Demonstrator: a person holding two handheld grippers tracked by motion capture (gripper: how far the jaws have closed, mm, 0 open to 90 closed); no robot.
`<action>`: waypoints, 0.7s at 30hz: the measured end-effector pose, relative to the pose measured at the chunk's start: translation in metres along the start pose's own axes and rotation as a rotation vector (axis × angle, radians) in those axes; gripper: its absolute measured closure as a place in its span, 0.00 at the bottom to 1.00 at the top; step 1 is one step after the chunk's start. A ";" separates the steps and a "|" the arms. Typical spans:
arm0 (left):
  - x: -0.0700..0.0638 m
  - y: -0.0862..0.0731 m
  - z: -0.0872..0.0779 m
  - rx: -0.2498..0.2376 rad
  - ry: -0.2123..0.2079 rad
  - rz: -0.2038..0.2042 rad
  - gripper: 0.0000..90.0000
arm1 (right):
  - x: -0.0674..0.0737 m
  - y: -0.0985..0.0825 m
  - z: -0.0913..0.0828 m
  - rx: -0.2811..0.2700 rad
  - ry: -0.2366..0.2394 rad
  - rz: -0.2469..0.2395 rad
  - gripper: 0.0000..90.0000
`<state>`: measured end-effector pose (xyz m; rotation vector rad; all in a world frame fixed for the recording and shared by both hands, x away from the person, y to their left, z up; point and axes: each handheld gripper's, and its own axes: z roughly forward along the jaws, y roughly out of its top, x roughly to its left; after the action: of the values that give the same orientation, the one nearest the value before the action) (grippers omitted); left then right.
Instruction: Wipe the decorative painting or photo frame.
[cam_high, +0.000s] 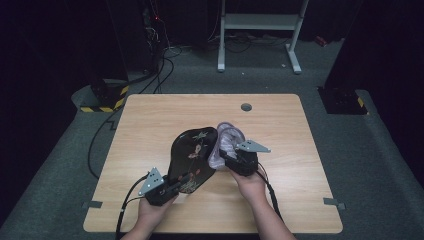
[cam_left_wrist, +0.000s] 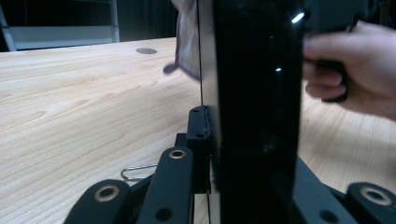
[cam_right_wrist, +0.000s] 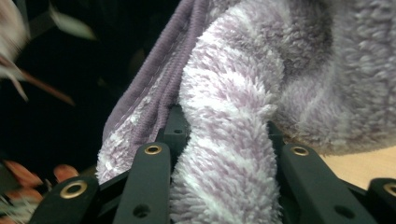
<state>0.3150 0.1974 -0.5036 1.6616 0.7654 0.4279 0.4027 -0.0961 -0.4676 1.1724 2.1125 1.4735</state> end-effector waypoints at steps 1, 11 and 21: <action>0.000 0.000 0.000 0.000 0.000 0.000 0.87 | -0.001 -0.004 0.001 0.011 -0.001 0.003 0.74; 0.001 0.000 0.000 0.003 0.002 0.003 0.88 | -0.003 0.001 -0.001 0.013 0.001 -0.008 0.74; 0.002 0.000 0.000 0.006 0.003 -0.003 0.88 | 0.006 0.044 -0.018 -0.094 0.018 -0.071 0.74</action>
<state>0.3161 0.1990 -0.5039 1.6653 0.7718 0.4259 0.4069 -0.0968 -0.4205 1.0437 2.0507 1.5386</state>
